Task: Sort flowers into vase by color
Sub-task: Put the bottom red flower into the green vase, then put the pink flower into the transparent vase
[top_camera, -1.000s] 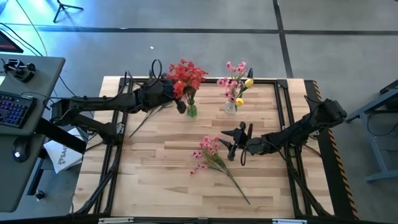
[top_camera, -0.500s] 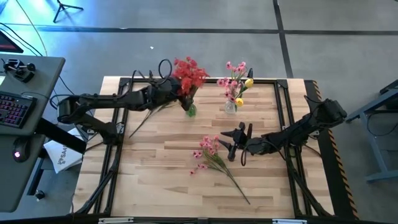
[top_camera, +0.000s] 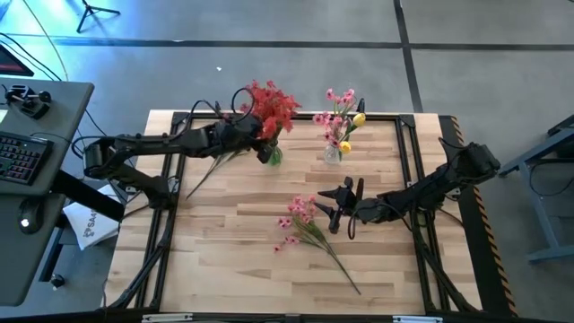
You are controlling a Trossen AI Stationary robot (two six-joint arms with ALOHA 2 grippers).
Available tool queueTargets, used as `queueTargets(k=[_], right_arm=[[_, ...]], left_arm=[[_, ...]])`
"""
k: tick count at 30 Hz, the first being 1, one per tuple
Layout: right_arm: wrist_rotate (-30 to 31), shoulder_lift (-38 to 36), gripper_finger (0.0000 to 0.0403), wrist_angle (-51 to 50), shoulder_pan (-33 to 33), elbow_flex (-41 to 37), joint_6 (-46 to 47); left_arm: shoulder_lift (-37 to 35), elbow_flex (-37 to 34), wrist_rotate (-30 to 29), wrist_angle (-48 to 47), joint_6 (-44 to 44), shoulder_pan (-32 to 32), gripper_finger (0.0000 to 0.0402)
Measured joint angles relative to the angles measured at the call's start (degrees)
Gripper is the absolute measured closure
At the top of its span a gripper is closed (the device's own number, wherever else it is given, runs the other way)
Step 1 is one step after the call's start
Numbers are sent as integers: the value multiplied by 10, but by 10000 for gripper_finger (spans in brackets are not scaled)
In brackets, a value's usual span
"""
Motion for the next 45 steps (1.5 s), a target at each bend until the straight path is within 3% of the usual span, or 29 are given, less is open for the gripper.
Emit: queueTargets(k=[15, 28, 33, 36, 41, 45], right_arm=[[-29, 0, 227, 0, 0, 0, 10], [-32, 0, 227, -40, 0, 0, 11], [-124, -2, 227, -51, 3, 4, 15], [-163, -2, 227, -129, 21, 37, 20], [-144, 0, 227, -367, 71, 126, 89], [-143, 1, 227, -465, 98, 162, 168]], left_arm=[[56, 0, -5, -22, -8, -19, 264], [-22, 0, 19, -152, 15, -28, 259], [-70, 0, 23, -182, -20, -84, 259], [-85, 0, 6, -184, -38, -141, 259], [-89, 0, -42, -186, -60, -253, 259], [-77, -1, -103, -186, -85, -330, 259]])
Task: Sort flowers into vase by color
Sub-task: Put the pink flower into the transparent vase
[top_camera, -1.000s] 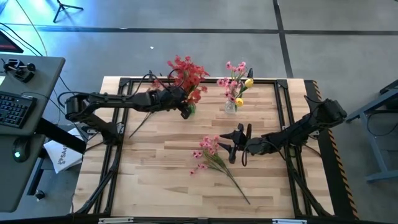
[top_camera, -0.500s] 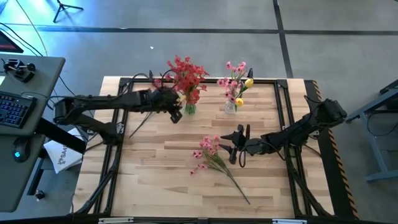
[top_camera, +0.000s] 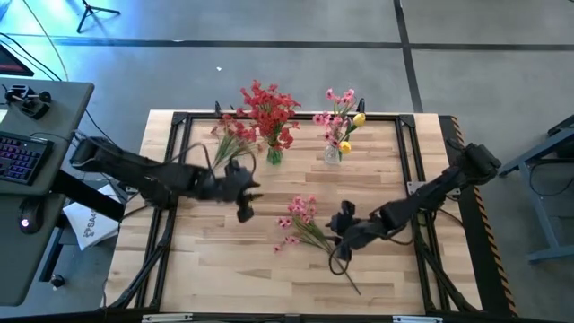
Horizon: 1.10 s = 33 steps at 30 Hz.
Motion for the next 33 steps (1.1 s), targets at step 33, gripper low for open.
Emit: queueTargets(k=[33], right_arm=[[33, 165, 335, 25, 10, 7, 64]], left_arm=[[56, -7, -163, -92, -145, -103, 259]])
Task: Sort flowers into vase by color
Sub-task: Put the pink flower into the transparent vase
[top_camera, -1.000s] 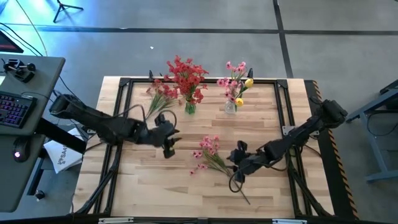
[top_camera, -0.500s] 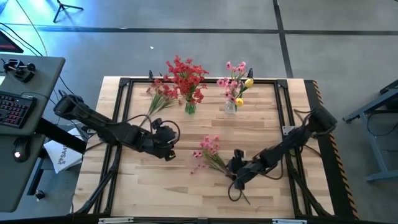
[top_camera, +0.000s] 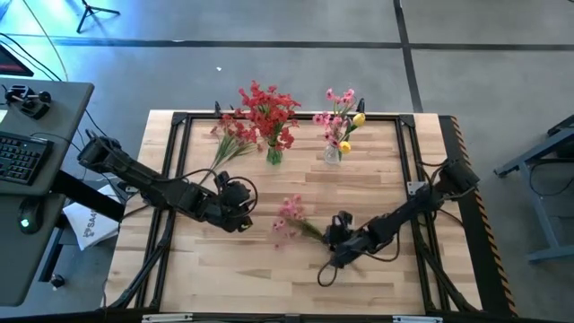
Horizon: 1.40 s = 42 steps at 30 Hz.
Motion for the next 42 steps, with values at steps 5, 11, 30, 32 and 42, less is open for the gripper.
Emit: queueTargets(k=[5, 11, 30, 32, 42], right_arm=[[-73, -44, 394, -56, -58, -3, -114], [-73, -129, 400, -123, -109, -7, -196], [-90, -230, 402, 827, -112, -301, -423], [-128, -218, 402, 873, -112, -278, -475], [-269, -125, 403, 886, -112, -111, -597]], left_arm=[[0, 0, -12, 0, -7, -4, 259], [0, 0, -24, -1, -9, -4, 259], [13, -232, 61, 567, 201, -27, 259], [35, -256, 113, 710, 284, -15, 259], [206, -160, 265, 990, 560, 61, 259]])
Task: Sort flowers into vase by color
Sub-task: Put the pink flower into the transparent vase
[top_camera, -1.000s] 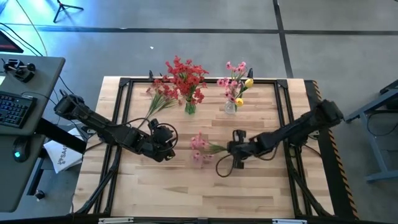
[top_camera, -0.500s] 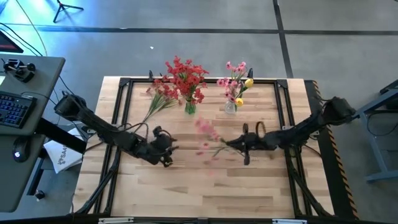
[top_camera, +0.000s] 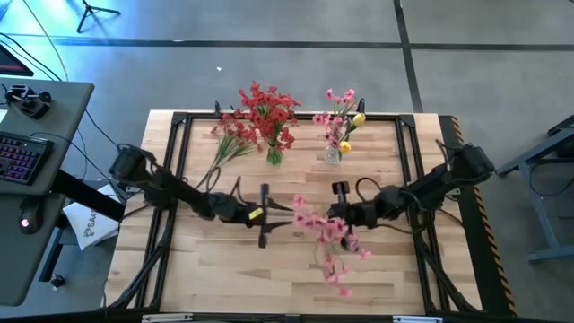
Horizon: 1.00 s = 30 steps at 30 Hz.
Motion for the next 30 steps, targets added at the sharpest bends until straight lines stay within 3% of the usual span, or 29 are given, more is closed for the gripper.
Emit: queueTargets(k=[4, 13, 17, 22, 26, 30], right_arm=[[-16, 43, 403, 0, 0, 41, -22], [-18, 61, 403, 10, 0, 52, -37], [-20, 61, 403, 10, 0, 52, -37], [-22, 61, 401, 3, 0, 52, -24], [0, 59, 386, -11, 3, 52, 4], [111, 22, 339, -111, 20, 52, 3]], left_arm=[[31, 60, 78, 0, 6, 13, 258], [57, 122, 72, -44, 4, 13, 269], [77, 148, 72, -63, 5, 16, 306], [84, 159, 67, -92, 5, 13, 388], [59, 159, 3, -154, -4, -3, 395], [17, 159, -98, -250, -18, -19, 398]])
